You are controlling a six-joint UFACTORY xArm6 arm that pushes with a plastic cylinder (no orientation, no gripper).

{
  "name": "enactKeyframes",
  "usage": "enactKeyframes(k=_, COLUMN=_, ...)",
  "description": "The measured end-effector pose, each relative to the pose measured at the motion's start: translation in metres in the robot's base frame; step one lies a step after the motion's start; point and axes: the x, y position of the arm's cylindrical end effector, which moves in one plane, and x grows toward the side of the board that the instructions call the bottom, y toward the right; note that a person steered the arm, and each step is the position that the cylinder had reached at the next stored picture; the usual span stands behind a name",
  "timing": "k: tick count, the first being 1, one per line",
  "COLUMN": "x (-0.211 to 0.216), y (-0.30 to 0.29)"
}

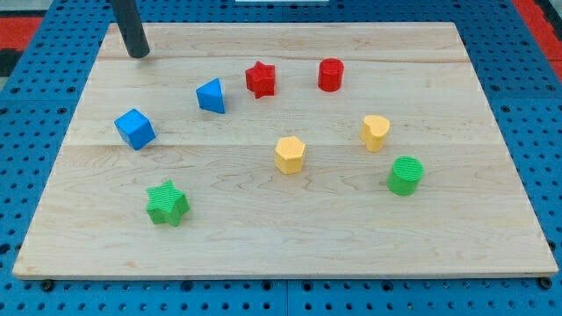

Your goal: Point at the blue cube

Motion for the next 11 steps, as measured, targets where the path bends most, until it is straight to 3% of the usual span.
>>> enactKeyframes(k=5, x=0.018, y=0.000)
enactKeyframes(k=8, x=0.092, y=0.000)
enactKeyframes(k=10, x=0.104, y=0.009)
enactKeyframes(k=11, x=0.136, y=0.018)
